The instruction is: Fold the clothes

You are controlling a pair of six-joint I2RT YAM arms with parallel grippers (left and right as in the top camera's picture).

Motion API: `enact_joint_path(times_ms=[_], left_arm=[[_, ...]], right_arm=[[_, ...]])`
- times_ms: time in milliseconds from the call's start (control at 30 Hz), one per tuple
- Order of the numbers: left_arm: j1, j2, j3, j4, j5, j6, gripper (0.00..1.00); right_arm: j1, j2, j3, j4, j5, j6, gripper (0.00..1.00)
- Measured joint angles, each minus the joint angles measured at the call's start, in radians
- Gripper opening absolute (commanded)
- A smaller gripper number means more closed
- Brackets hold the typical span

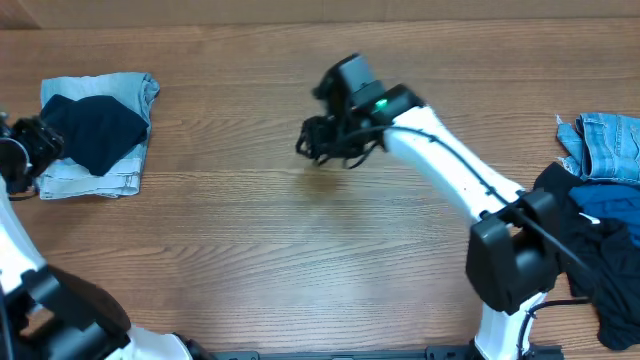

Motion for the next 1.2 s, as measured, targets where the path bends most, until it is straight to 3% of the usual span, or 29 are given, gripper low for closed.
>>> enact_joint_path(times_ms=[100, 200, 400, 533, 600, 667, 700, 933, 1200], left_arm=[[-0.001, 0.090, -0.029, 0.059, -0.009, 0.000, 0.64], [-0.001, 0.158, -0.031, 0.098, -0.023, 0.000, 0.64], [-0.005, 0.217, -0.032, 0.189, -0.051, 0.001, 0.62], [-0.052, 0.287, -0.032, 0.237, -0.050, 0.004, 0.53], [-0.100, 0.296, -0.032, 0.240, -0.049, 0.005, 0.38], [-0.127, 0.296, -0.032, 0.250, -0.049, 0.006, 0.09], [-0.129, 0.296, -0.032, 0.251, -0.049, 0.005, 0.04], [-0.110, 0.293, -0.032, 0.230, 0.081, -0.039, 0.04], [-0.156, 0.152, -0.015, 0.211, 0.270, -0.203, 0.04]], right_arm=[[-0.156, -0.034, 0.000, -0.074, 0.001, -0.032, 0.87], [-0.339, -0.059, 0.001, -0.140, 0.013, -0.045, 1.00], [-0.602, -0.060, 0.001, -0.212, 0.029, -0.047, 1.00], [-0.620, -0.060, 0.001, -0.232, 0.029, -0.048, 1.00], [-0.620, -0.060, 0.001, -0.235, 0.029, -0.048, 1.00], [-0.620, -0.060, 0.001, -0.236, 0.029, -0.047, 1.00], [-0.620, -0.060, 0.001, -0.235, 0.029, -0.047, 1.00], [-0.620, -0.060, 0.001, -0.236, 0.029, -0.048, 1.00], [-0.620, -0.060, 0.001, -0.236, 0.029, -0.047, 1.00]])
